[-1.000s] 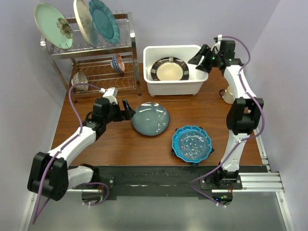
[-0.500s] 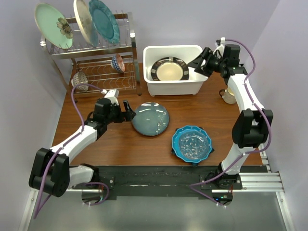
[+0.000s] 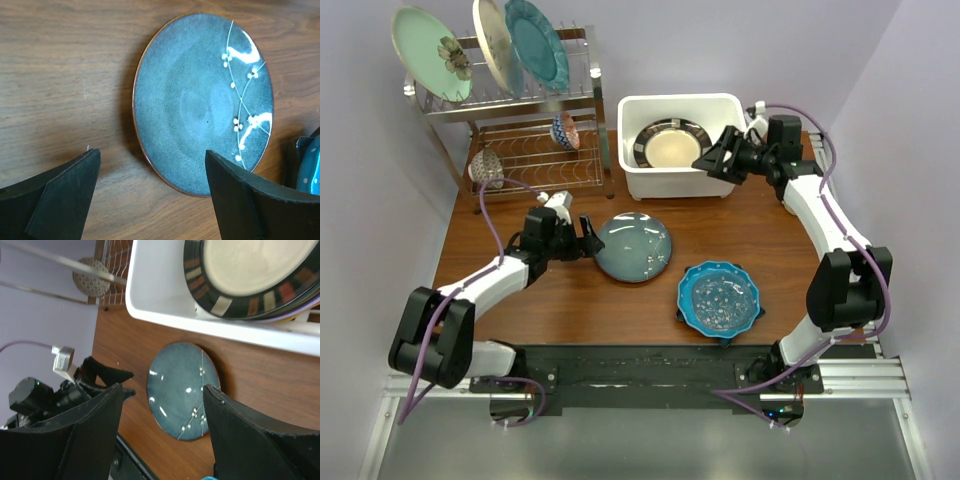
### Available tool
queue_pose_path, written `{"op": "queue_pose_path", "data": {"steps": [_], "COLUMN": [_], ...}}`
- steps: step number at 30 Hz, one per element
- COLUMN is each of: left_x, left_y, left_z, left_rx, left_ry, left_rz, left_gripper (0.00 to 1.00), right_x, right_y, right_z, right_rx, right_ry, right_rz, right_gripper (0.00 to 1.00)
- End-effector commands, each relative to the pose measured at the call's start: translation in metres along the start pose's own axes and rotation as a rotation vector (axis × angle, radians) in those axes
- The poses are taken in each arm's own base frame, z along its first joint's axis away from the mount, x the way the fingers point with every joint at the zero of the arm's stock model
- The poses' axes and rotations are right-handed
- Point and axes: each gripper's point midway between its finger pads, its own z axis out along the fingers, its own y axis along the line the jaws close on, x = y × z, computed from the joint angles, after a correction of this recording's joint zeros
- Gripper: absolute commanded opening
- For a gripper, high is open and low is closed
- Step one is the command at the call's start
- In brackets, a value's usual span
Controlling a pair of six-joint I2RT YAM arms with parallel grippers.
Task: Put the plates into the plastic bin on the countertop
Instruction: Pick up the plate at the center of the board.
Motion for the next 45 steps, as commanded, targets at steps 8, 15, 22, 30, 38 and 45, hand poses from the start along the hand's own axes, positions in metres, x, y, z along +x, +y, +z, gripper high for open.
{"op": "queue_pose_path", "data": {"steps": [8,15,22,30,38,45], "left_x": [0.01,0.017,0.028,0.039,0.044,0.03], "left_y": [-0.004,-0.004,-0.001,0.005,0.006,0.001], "left_z": [0.022,0.032,0.042,0.049,0.051,0.044], "left_rx": [0.066,0.089,0.1,0.089,0.096,0.096], "left_ry": [0.043,0.064,0.09,0.111,0.117,0.083], "left_rz": [-0.038,-0.056,-0.084,-0.112,-0.122,-0.113], "left_gripper": [0.75,0.66,0.52,0.31,0.0,0.0], "right_x": [0.055,0.077,0.095,0.109,0.126,0.142], "right_y": [0.012,0.0,-0.014,-0.024,-0.04,-0.053], "right_z": [0.007,0.012,0.017,0.022,0.031,0.043], "right_rx": [-0.053,-0.045,-0.037,-0.043,-0.038,-0.045], "right_ry": [0.118,0.164,0.207,0.242,0.282,0.325], "right_rz": [-0.085,-0.076,-0.065,-0.05,-0.016,0.006], "right_gripper": [0.67,0.67,0.67,0.67,0.66,0.66]}}
